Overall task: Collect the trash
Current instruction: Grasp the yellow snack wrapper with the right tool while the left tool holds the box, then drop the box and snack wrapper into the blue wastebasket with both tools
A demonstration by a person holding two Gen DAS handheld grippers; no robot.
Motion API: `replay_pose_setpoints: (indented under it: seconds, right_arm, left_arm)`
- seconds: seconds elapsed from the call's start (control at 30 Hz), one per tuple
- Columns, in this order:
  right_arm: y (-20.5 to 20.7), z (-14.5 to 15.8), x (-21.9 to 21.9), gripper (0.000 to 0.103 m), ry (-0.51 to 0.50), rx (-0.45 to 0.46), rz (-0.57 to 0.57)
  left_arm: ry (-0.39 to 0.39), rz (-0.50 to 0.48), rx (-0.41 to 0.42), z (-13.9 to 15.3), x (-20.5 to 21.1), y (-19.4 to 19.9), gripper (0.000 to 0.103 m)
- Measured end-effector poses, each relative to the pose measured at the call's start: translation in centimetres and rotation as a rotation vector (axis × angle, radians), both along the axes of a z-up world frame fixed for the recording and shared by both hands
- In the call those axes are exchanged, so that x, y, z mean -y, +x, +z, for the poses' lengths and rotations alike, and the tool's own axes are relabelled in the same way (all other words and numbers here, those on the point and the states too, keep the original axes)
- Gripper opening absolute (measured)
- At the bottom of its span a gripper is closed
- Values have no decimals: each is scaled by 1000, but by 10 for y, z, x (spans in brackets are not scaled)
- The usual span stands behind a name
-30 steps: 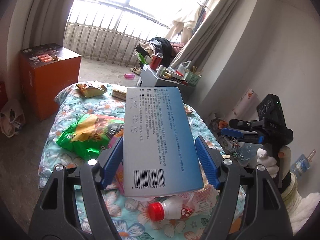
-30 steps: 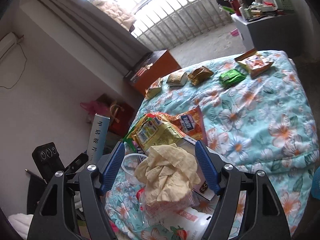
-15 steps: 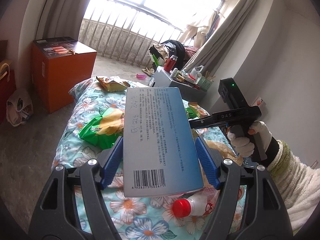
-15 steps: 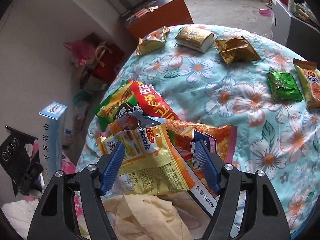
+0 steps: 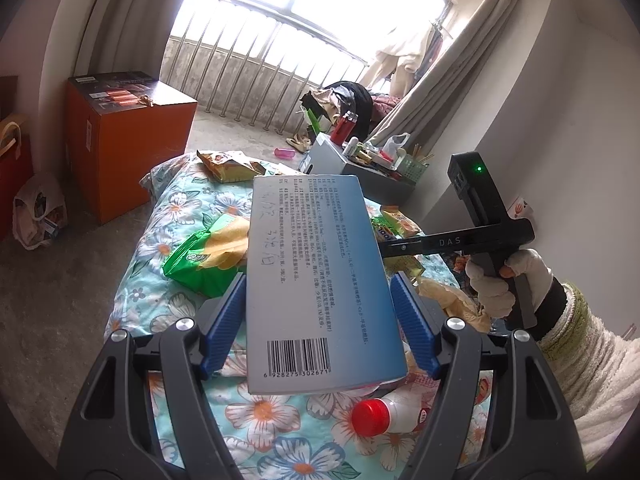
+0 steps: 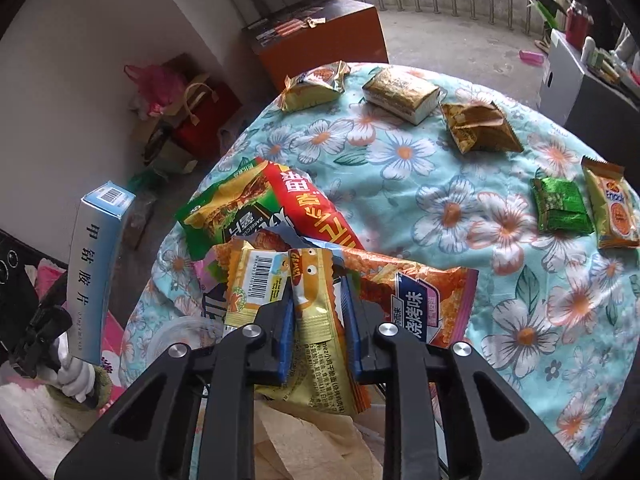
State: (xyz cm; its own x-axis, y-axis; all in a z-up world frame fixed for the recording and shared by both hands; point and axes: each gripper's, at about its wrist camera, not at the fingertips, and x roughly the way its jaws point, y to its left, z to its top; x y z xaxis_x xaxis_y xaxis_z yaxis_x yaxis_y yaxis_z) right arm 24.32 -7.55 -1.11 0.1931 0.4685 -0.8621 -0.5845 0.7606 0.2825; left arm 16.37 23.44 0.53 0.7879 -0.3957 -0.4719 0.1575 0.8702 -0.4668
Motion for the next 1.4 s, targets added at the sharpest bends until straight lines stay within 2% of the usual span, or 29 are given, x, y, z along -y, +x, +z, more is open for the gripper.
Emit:
replay_pose_setpoints:
  seconds: [0.17,0.47,0.67,0.8,0.93,1.03,1.13,1.23,1.4]
  right_arm:
    - [-4,26,10,17,41,99,-57]
    - [-19,81,64,16,233,188,-200]
    - [-57,109,136,16,317,241,-307]
    - [-96,114,197,16,332,270,-408]
    - [-147,109,277,16,350,292,-564]
    - [-191,96,345,16,380,287,-722]
    - [-235,76,409,16,414,267,-878]
    - [-272,52,464,16,387,261,-1038]
    - [-308,-2,544,16,408,205,-1262]
  left_arm:
    - [9,3,15,5,2,-5,68]
    - [28,-23,55,28,20,-20,68]
    - [37,-98,94,50,56,-26,68]
    - [36,-198,91,63,94,-24,68]
    - [6,-354,59,76,149,-13,68]
    - [16,-489,41,88,204,-2,68]
    - [70,-638,23,98,275,9,68]
    - [125,-787,-34,97,355,22,68]
    - [255,-963,-172,63,499,39,68]
